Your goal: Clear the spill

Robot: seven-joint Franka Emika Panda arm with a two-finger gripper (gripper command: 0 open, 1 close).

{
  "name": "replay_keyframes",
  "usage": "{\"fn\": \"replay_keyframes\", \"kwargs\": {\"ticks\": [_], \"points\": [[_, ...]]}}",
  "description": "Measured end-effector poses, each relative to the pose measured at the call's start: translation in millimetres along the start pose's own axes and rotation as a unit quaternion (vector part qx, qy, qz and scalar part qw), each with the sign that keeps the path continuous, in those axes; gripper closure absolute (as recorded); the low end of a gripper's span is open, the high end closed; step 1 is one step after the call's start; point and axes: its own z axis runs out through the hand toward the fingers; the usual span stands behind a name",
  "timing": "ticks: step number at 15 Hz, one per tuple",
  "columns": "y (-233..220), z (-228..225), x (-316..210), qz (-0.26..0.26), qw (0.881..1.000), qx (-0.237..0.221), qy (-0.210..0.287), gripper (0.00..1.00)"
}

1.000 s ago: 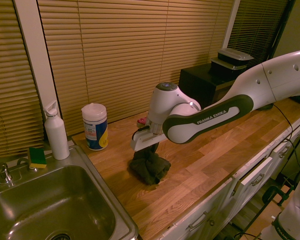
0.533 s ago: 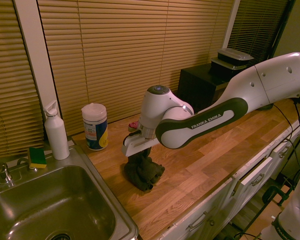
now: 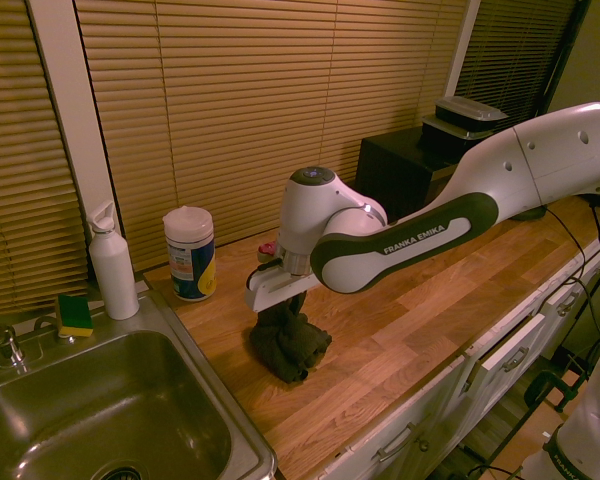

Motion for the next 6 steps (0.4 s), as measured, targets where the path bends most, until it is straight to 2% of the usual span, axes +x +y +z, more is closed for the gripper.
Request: {"fn": "replay_keyframes", "kwargs": {"ticks": [6], "points": [[10.7, -57.4, -8.6, 0.009, 1.000, 0.018, 0.019, 0.00]]}}
